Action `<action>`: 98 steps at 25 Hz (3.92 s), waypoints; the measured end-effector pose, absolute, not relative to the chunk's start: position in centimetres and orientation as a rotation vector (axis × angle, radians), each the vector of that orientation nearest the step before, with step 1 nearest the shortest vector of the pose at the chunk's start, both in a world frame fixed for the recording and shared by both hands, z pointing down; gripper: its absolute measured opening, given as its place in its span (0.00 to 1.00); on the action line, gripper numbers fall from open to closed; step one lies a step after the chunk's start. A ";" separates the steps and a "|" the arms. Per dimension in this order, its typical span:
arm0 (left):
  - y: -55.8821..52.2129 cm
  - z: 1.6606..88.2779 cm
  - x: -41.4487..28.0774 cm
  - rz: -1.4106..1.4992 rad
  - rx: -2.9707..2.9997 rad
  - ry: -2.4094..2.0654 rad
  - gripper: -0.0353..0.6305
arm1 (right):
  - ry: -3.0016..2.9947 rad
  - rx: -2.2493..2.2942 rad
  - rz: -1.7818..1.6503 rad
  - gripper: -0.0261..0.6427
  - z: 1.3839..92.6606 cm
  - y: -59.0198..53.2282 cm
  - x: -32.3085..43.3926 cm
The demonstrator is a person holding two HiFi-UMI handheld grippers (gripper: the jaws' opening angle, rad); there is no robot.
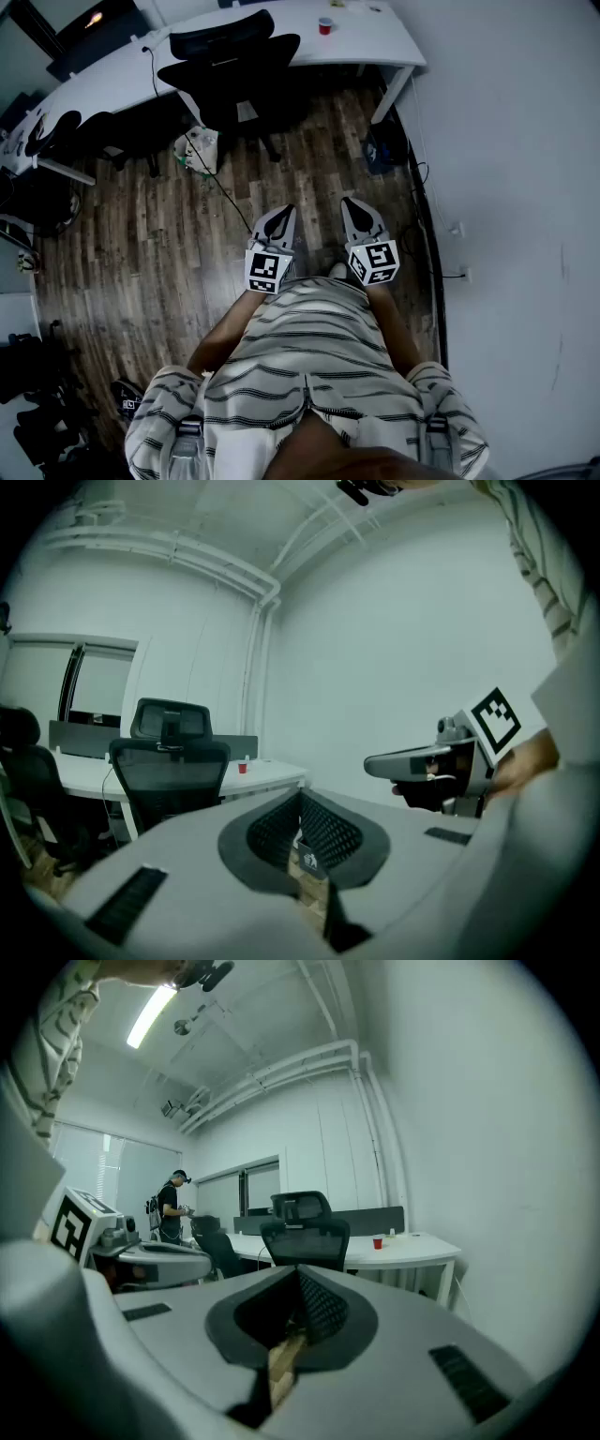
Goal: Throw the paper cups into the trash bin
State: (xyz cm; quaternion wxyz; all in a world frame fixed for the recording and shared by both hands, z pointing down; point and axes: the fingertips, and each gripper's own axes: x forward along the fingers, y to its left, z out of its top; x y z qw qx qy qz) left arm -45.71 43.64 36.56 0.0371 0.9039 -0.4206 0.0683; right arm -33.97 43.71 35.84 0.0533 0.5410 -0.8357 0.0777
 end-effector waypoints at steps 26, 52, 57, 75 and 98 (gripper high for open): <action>40.9 40.6 -33.7 0.402 2.668 -1.441 0.09 | -2.677 1.493 0.256 0.05 38.3 40.2 -21.5; 27.2 41.8 -28.3 0.417 2.604 -1.479 0.09 | -2.718 1.398 0.331 0.05 39.7 26.9 -17.0; 22.0 40.7 -28.0 0.426 2.617 -1.462 0.09 | -2.725 1.376 0.326 0.05 38.4 21.3 -17.7; 5.8 39.6 -31.1 0.351 2.605 -1.487 0.09 | -2.688 1.381 0.259 0.05 36.6 5.5 -19.8; -10.3 40.4 -26.1 0.345 2.540 -1.519 0.09 | -2.673 1.418 0.254 0.05 36.8 -10.3 -14.0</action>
